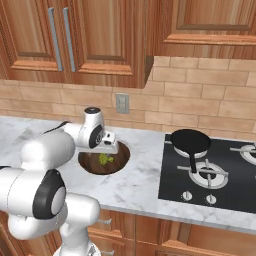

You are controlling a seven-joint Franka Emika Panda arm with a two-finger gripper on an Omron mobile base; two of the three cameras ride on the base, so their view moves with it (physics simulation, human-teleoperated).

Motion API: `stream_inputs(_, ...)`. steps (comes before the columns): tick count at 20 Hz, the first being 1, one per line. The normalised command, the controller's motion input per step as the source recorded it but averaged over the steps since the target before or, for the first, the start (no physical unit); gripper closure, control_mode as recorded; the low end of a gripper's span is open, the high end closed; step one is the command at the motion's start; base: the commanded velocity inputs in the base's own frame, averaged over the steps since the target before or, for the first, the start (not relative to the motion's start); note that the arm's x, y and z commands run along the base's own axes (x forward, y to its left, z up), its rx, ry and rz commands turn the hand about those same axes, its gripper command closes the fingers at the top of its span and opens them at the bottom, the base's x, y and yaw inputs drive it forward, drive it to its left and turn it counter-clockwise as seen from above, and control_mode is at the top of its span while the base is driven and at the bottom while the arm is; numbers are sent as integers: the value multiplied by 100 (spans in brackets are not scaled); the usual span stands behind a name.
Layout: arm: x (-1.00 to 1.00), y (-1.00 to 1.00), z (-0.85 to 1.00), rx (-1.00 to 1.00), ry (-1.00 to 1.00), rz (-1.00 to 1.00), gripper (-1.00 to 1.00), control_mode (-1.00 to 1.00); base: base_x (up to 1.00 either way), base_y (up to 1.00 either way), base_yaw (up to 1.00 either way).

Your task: Place the chicken drumstick on the plate and place the broccoli on the same plate.

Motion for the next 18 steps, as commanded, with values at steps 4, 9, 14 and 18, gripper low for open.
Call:
stream_inputs(4, 22, 0, -19, 0, 0, 0, -100, -100, 0, 0, 0)
stream_inputs(9, 21, 0, -19, 0, 0, 0, -100, -100, 0, 0, 0)
stream_inputs(14, 19, 0, -18, 0, 0, 0, -100, -100, 0, 0, 0)
stream_inputs(18, 11, 0, -17, 0, 0, 0, -100, -100, 0, 0, 0)
